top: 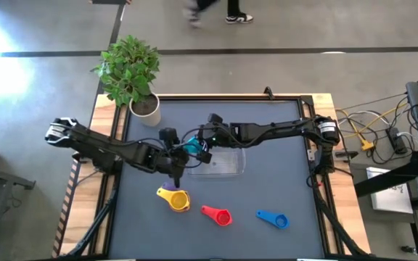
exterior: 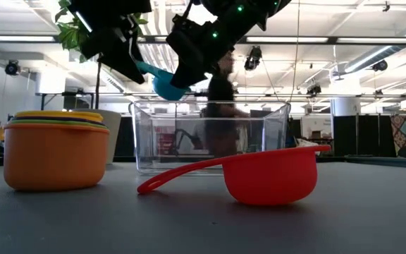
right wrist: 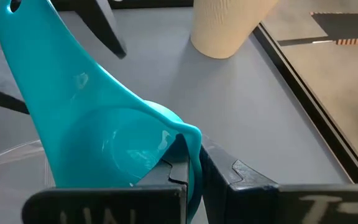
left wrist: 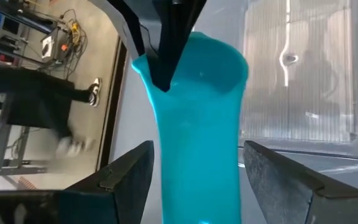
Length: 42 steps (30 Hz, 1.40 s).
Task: Nest measuring cups in basket
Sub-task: Stack the light blue measuring cup on top of the yellow measuring cup
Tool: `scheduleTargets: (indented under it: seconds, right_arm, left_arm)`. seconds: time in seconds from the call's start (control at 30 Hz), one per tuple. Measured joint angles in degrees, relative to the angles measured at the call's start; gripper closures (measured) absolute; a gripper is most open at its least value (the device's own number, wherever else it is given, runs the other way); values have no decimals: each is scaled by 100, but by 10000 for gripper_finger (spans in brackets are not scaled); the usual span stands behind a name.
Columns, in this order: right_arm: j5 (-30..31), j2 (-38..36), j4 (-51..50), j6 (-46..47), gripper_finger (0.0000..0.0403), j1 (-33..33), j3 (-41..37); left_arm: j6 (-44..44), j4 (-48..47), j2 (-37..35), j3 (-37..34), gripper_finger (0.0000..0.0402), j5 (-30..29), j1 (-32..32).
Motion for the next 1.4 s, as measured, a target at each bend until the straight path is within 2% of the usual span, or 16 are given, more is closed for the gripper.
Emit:
scheduleTargets:
  seconds: [0.4,0.7,1.13,1.4]
  right_arm:
    - [-2,-2,-17,0,394,0,-5]
    - [-6,-7,-42,-4,393,0,-13]
    - [-149,-7,-28,-105,388,-4,-13]
    - [-404,-112,-426,-94,343,2,7]
  left_arm:
    - [-28,4,60,110,176,-60,3]
    - [2,-10,60,136,272,107,6]
    - [-11,-106,60,138,272,94,-2]
    - [-49,-191,0,138,272,409,-1]
